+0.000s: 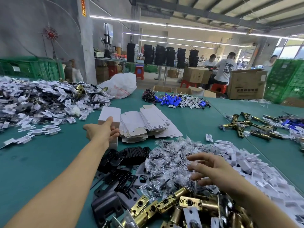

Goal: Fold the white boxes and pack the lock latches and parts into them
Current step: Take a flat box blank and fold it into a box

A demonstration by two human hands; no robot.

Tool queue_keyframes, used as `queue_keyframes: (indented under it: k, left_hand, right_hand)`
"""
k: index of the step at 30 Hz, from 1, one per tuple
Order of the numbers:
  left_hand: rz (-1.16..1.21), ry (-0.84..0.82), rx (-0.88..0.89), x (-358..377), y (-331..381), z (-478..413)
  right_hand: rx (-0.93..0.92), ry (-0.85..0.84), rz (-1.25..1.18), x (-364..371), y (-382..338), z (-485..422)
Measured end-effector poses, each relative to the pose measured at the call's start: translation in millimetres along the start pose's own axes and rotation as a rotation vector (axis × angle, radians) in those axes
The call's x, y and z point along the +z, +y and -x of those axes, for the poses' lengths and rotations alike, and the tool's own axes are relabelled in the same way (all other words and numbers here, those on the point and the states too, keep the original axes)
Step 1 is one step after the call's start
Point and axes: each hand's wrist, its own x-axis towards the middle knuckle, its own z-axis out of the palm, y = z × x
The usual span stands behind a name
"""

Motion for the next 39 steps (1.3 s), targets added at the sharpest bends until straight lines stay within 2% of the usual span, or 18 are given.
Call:
queue_keyframes:
  k: [3, 6, 9, 12, 22, 24, 26, 27, 28, 29, 30, 32, 35, 39]
  left_hand:
    - [-0.31, 0.086, 0.155, -7, -4, -2]
    - [-0.645, 0.157, 0.46, -12, -9, -4]
    - [-0.893, 0.128, 0.719, -8, -11, -4]
    - [-0.943, 0.038, 0.667, -5, -19, -5]
    - [-0.885, 0.028, 0.678, -4, -34, -2]
    - [-0.964, 0.11, 0.876, -3, -34, 6]
    - [-0.956, 0.107, 1.239, 2, -35, 16]
    - [-0.927, 0.04, 1.389, 6, -37, 22]
    - [-0.928, -0.085, 1.464, 12, -38, 27]
    - [-0.97, -0.235, 1.438, 17, -39, 32]
    - [-1.024, -0.358, 1.322, 23, -40, 35]
    - [-1.193, -0.491, 1.044, 35, -47, 33]
    - [-1.396, -0.57, 0.909, 47, -56, 26]
    - [-1.541, -0.517, 0.852, 53, -65, 15]
  right_hand:
    - [-0.005, -0.002, 0.016, 0, 0, 1]
    - [-0.01, -0.004, 0.043, 2, 0, 1]
    - [-0.012, -0.005, 0.051, 2, -1, 1]
    - [-0.016, 0.0, 0.04, 3, -2, 1]
    - [-0.137, 0.095, 0.19, 8, 6, 2]
    - [-0.169, 0.132, 0.186, 9, 9, 2]
    - [-0.199, 0.164, 0.188, 11, 12, 2]
    - [-0.211, 0.17, 0.191, 11, 13, 2]
    - [-0.217, 0.175, 0.192, 12, 14, 2]
    - [-0.222, 0.182, 0.189, 13, 15, 2]
    - [-0.228, 0.195, 0.186, 13, 15, 2]
    - [-0.248, 0.222, 0.185, 13, 15, 2]
    - [-0.254, 0.219, 0.193, 14, 16, 3]
    - [-0.26, 0.215, 0.168, 15, 15, 4]
